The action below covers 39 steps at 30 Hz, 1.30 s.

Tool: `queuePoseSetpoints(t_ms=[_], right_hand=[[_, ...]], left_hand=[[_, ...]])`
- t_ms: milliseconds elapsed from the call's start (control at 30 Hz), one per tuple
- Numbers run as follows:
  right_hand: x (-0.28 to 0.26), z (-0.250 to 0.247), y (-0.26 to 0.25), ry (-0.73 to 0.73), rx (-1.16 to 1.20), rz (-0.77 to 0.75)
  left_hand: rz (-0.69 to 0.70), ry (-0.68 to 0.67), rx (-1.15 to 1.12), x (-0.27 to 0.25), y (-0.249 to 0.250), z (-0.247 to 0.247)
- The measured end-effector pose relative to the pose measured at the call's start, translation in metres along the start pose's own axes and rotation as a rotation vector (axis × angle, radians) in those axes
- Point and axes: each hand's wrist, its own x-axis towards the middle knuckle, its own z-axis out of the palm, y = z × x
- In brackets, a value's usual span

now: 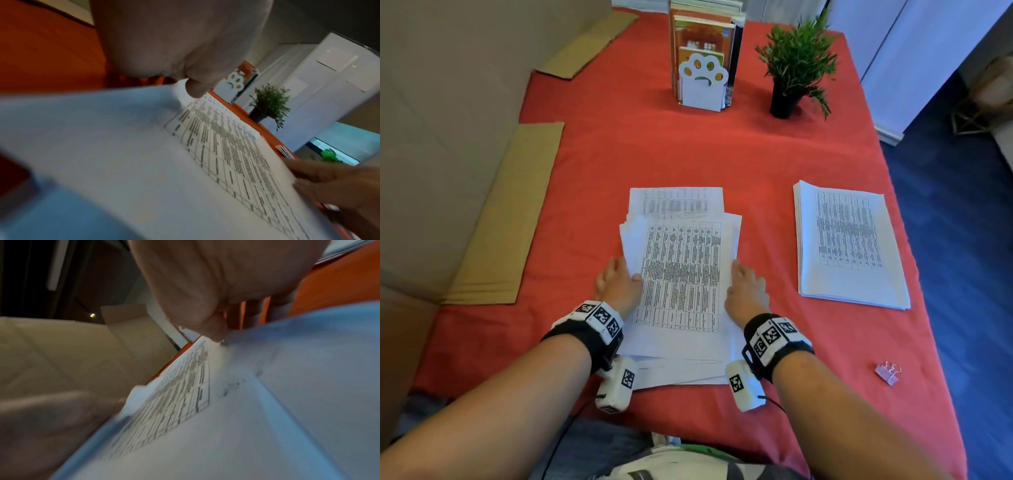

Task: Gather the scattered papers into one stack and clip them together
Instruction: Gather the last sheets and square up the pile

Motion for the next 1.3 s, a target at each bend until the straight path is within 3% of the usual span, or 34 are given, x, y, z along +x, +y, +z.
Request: queuePoseSetpoints(t_ms=[67, 167, 300, 400, 500, 600, 733, 867, 1067, 1167, 1300], right_hand=[[0.001, 0.000, -0.004, -0.005, 0.011, 0.014], [0.005, 0.000, 0.001, 0.027, 0.029, 0.056], [0.002, -0.002, -0.001, -0.029, -0.023, -0.003], [-0.004, 0.000, -0.013, -0.066, 0.114, -0.004], [0.000, 0.003, -0.014, -0.039, 0.400, 0.143], [0.002, 0.000, -0.010, -0.070, 0.520, 0.247], [-0.005, -0.011, -0.012, -0.006, 0.671, 0.129], [-0.018, -0.040, -0.022, 0.135, 0.917, -0.059], [-0.031, -0.092, -0.042, 0.389, 1.012, -0.336], [-0.039, -0.099, -0.042, 0.365, 1.059, -0.331], [-0.049, -0.092, -0.032, 0.309, 1.154, -0.273]], left_hand=[[0.030, -0.005, -0.025, -0.001, 0.005, -0.001], [-0.031, 0.078, -0.072, 0.000, 0.007, -0.009], [-0.066, 0.070, -0.031, -0.001, 0.005, -0.008], [-0.059, 0.040, -0.049, -0.003, 0.013, -0.001], [-0.058, 0.047, -0.199, -0.002, 0.015, -0.001], [-0.064, -0.005, -0.256, -0.001, 0.009, -0.007], [0.048, -0.037, -0.216, -0.011, 0.010, -0.015], [0.188, 0.088, -0.486, -0.026, 0.026, -0.036], [0.486, 0.212, -0.795, -0.047, 0.058, -0.069], [0.567, 0.195, -0.901, -0.055, 0.060, -0.065], [0.562, 0.208, -0.887, -0.062, 0.054, -0.054]])
